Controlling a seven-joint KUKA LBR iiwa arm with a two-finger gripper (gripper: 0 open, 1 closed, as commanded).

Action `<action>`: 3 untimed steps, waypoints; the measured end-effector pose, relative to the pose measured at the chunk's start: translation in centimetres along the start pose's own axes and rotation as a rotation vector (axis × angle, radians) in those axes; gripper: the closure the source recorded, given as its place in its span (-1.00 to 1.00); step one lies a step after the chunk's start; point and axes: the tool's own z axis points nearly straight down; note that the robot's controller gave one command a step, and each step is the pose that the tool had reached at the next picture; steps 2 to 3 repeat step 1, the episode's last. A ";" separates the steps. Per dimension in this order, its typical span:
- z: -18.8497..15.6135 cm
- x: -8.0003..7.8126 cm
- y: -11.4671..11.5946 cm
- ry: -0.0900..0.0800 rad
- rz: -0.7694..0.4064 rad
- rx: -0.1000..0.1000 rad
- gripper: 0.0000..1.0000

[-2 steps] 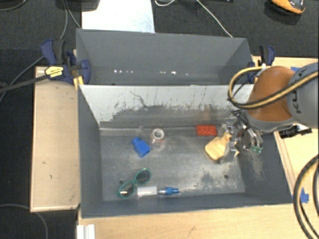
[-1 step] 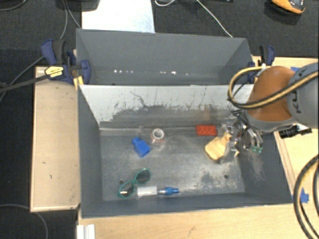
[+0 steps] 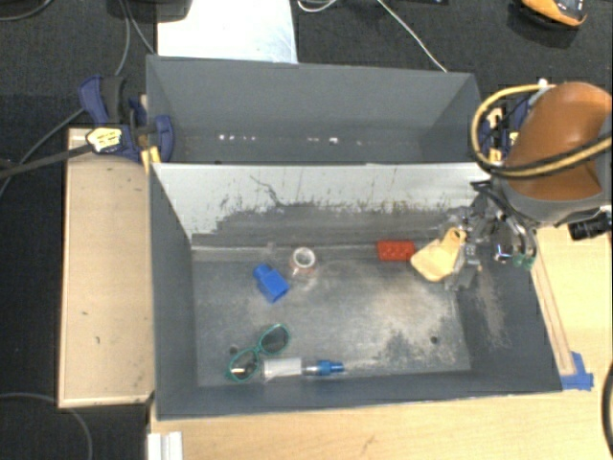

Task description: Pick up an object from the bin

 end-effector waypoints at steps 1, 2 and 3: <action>-4.6 -1.0 1.4 0.001 0.004 0.000 1.00; -4.6 -1.0 1.4 0.001 0.004 0.000 1.00; -4.6 -1.0 1.4 0.001 0.004 0.000 1.00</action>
Offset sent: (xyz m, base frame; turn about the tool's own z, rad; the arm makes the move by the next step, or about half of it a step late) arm 0.0046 0.0061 0.0717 0.0053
